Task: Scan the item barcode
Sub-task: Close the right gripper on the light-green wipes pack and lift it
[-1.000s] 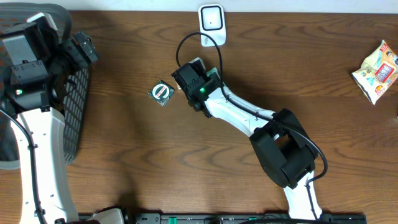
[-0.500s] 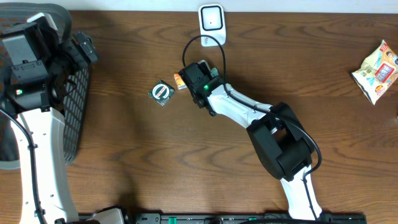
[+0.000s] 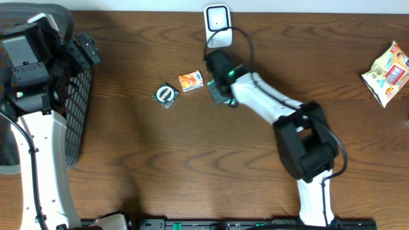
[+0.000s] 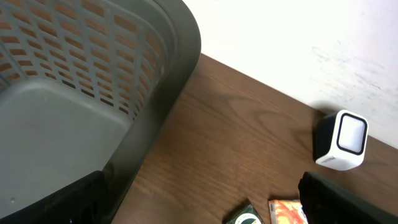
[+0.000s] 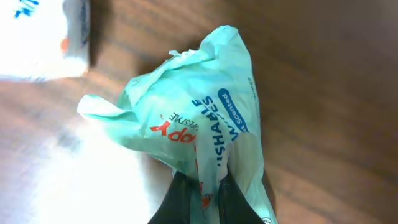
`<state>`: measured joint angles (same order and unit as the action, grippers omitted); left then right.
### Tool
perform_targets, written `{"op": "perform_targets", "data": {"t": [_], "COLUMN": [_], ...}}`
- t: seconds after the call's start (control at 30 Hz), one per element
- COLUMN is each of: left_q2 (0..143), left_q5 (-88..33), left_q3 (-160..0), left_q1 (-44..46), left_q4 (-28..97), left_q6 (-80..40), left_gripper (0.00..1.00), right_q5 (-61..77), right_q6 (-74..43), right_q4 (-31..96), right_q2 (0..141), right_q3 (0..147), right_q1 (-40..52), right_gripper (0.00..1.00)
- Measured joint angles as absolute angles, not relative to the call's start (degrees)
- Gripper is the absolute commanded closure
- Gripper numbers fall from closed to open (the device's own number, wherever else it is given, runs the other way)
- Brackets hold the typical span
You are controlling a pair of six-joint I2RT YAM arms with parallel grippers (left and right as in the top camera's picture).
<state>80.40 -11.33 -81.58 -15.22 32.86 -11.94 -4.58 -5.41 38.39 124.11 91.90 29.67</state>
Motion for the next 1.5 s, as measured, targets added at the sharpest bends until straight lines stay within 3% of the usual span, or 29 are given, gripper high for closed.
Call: {"op": "perform_targets", "data": {"t": [0.37,0.63,0.8,0.9,1.03,1.5], "left_q2": [80.4,80.4,80.4,80.4,80.4,80.4], "left_q5": [-11.25,-11.25,-11.25,-11.25,-11.22,-11.22], "left_q3": [-81.58,-81.58,-81.58,-81.58,-81.58,-81.58], "left_q1": [-15.22,-15.22,-15.22,-15.22,-15.22,-15.22], "left_q4": [32.84,32.84,32.84,32.84,32.86,32.86], "left_q6": [-11.97,-11.97,-11.97,-11.97,-11.97,-11.97], "left_gripper": [0.02,0.02,0.02,0.02,0.02,0.02], "right_q5": [45.06,63.86,64.36,60.14,53.95,39.79], "right_q6": [-3.77,-1.8,-1.91,-3.64,-6.55,-5.37], "right_q4": [46.26,44.53,44.07,43.59,44.21,55.46], "right_q2": [121.05,124.11,128.9,130.13,130.02,125.8], "right_q3": [91.68,86.5,84.12,83.99,84.25,88.36], "right_q1": [11.25,7.81,5.37,2.92,-0.16,-4.01], "right_gripper": [0.99,0.99,0.97,0.76,0.64,0.53]}}
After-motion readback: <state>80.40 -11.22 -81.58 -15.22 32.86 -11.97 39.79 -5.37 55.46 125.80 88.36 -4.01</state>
